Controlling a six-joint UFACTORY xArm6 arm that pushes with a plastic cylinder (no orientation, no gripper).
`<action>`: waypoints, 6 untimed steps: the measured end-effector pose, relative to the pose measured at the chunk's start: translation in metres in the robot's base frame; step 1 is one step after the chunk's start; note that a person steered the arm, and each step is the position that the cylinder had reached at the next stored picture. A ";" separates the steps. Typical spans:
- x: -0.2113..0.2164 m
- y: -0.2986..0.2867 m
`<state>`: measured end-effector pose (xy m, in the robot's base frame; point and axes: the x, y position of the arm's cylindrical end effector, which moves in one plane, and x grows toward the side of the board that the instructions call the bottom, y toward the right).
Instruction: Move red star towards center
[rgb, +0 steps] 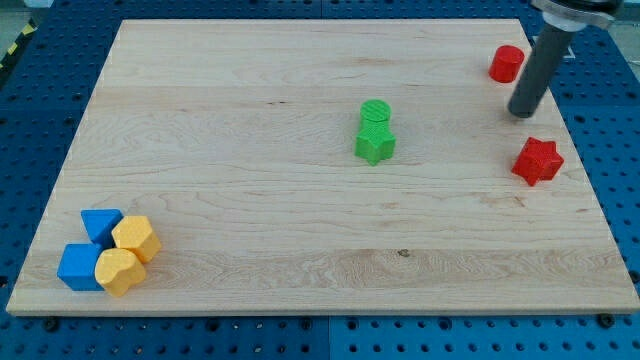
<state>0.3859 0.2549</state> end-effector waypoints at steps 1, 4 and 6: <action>0.027 0.015; 0.083 0.026; 0.078 -0.026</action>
<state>0.4642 0.2286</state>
